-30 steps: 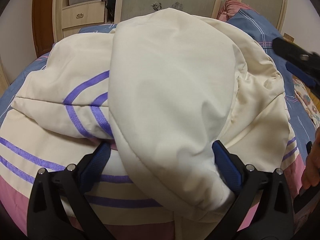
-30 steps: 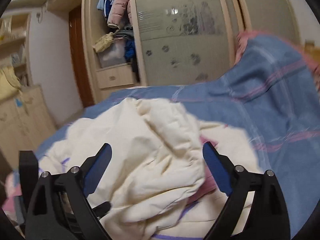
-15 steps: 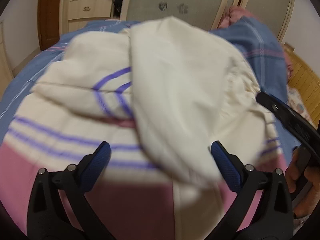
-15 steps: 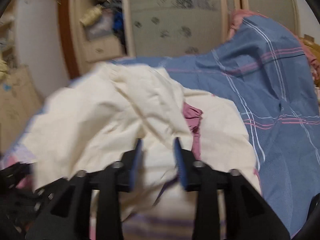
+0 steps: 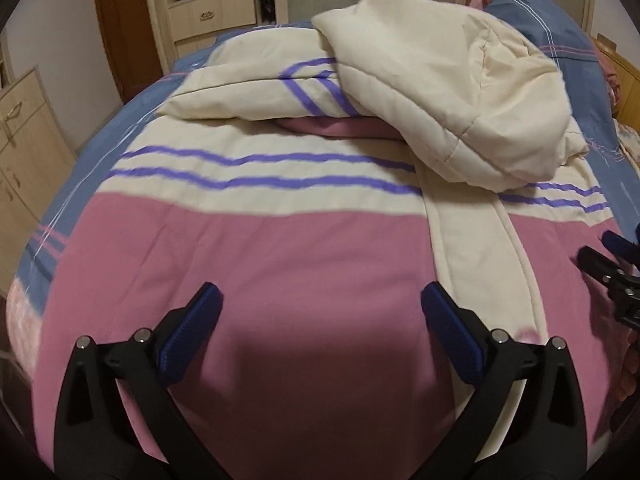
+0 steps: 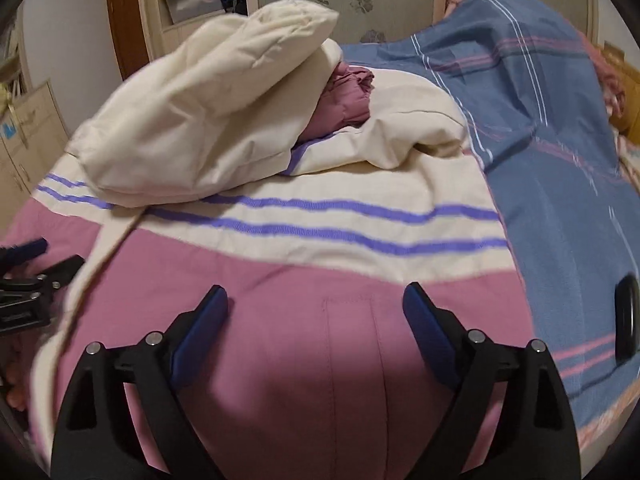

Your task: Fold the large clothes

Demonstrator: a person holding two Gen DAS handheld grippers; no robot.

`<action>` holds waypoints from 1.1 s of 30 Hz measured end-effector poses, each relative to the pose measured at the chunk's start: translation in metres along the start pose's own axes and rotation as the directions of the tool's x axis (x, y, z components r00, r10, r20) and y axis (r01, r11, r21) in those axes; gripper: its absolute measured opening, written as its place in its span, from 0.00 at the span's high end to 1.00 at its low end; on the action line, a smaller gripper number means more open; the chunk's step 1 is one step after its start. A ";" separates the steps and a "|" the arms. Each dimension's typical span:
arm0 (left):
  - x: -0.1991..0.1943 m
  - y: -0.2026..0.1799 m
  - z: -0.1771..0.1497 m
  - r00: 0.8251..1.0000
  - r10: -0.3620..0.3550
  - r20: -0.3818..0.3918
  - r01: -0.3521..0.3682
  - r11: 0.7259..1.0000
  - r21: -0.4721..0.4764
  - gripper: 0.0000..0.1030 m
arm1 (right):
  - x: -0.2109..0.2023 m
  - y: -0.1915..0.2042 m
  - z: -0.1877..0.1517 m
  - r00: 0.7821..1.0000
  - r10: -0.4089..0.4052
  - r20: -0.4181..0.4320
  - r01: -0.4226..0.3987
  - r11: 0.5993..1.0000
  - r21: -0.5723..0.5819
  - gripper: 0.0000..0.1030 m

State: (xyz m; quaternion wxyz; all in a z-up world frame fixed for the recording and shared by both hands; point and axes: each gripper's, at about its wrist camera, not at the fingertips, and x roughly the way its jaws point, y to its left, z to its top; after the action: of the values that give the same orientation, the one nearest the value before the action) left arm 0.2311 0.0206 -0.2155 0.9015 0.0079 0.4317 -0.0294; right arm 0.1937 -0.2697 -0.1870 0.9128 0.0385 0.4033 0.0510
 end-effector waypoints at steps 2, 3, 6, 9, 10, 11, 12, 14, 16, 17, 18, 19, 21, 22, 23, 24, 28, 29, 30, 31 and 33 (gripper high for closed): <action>-0.025 0.017 -0.013 0.999 -0.008 0.039 0.009 1.000 -0.027 0.02 | -0.033 -0.016 -0.018 0.999 -0.013 0.052 0.012 0.999 0.031 0.08; -0.038 0.031 -0.024 0.998 -0.023 0.062 0.025 0.999 -0.037 0.02 | -0.050 -0.030 -0.029 0.996 -0.037 0.083 0.032 0.998 0.059 0.06; -0.052 0.072 -0.057 0.999 -0.014 0.051 0.018 0.997 -0.078 0.02 | -0.077 -0.075 -0.064 0.994 -0.069 0.083 0.051 0.978 0.201 0.04; -0.053 0.105 -0.089 1.000 0.010 0.023 -0.008 0.993 -0.115 0.02 | -0.062 -0.113 -0.093 0.999 0.011 -0.038 0.003 0.934 0.358 0.04; -0.056 0.109 -0.097 0.999 0.025 0.021 -0.022 0.993 -0.119 0.02 | -0.055 -0.123 -0.107 0.995 0.074 -0.072 -0.037 0.906 0.421 0.04; -0.061 0.111 -0.103 0.998 0.055 0.014 -0.053 0.991 -0.119 0.02 | -0.048 -0.129 -0.121 0.985 0.151 -0.086 -0.091 0.870 0.485 0.04; -0.064 0.113 -0.106 0.997 0.080 0.008 -0.078 0.990 -0.116 0.02 | -0.045 -0.132 -0.132 0.977 0.198 -0.083 -0.125 0.839 0.530 0.04; -0.074 0.122 -0.109 0.991 0.131 0.002 -0.130 0.984 -0.119 0.02 | -0.041 -0.136 -0.152 0.958 0.276 -0.076 -0.175 0.774 0.608 0.04; -0.090 0.138 -0.121 0.988 0.157 0.011 -0.153 0.974 -0.170 0.02 | -0.041 -0.138 -0.166 0.942 0.329 -0.058 -0.213 0.724 0.656 0.04; -0.096 0.151 -0.125 0.990 0.137 0.013 -0.131 0.966 -0.223 0.02 | -0.043 -0.138 -0.170 0.940 0.337 -0.046 -0.224 0.714 0.663 0.04; -0.099 0.163 -0.128 0.994 0.112 0.011 -0.104 0.957 -0.272 0.02 | -0.045 -0.139 -0.173 0.941 0.338 -0.034 -0.231 0.709 0.666 0.04; -0.100 0.177 -0.131 0.997 0.083 -0.001 -0.079 0.937 -0.339 0.02 | -0.046 -0.140 -0.173 0.941 0.338 -0.025 -0.236 0.707 0.666 0.04; -0.097 0.200 -0.137 1.000 0.018 -0.011 -0.022 0.899 -0.437 0.02 | -0.046 -0.141 -0.176 0.937 0.350 -0.003 -0.253 0.684 0.684 0.04; -0.095 0.206 -0.137 1.000 -0.016 -0.008 0.010 0.884 -0.467 0.02 | -0.045 -0.143 -0.176 0.931 0.365 0.007 -0.267 0.667 0.696 0.04; -0.091 0.211 -0.137 0.998 -0.057 -0.001 0.049 0.868 -0.495 0.02 | -0.043 -0.140 -0.175 0.923 0.384 0.020 -0.286 0.651 0.703 0.04; -0.087 0.213 -0.137 0.996 -0.092 0.002 0.080 0.856 -0.510 0.02 | -0.041 -0.136 -0.174 0.915 0.402 0.033 -0.307 0.642 0.703 0.04; -0.048 0.199 -0.136 0.970 -0.237 -0.060 0.166 0.818 -0.551 0.02 | -0.032 -0.115 -0.169 0.892 0.451 0.026 -0.352 0.658 0.665 0.05; -0.039 0.196 -0.139 0.960 -0.270 -0.073 0.182 0.800 -0.571 0.02 | -0.032 -0.111 -0.169 0.889 0.457 0.031 -0.364 0.662 0.655 0.09; -0.032 0.194 -0.144 0.945 -0.320 -0.067 0.218 0.770 -0.600 0.04 | -0.034 -0.106 -0.168 0.889 0.457 0.041 -0.375 0.673 0.638 0.29; -0.030 0.193 -0.148 0.931 -0.361 -0.046 0.258 0.744 -0.617 0.29 | -0.036 -0.103 -0.167 0.893 0.448 0.041 -0.372 0.685 0.626 0.50; -0.033 0.191 -0.151 0.876 -0.482 0.022 0.385 0.672 -0.633 0.74 | -0.043 -0.103 -0.167 0.882 0.466 0.076 -0.410 0.675 0.613 0.81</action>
State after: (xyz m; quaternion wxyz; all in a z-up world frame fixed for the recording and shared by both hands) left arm 0.1044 0.2191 -0.2865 0.7854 -0.3890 0.4712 -0.0990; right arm 0.0480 -0.3728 -0.2794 0.7923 0.4254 0.4156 0.1362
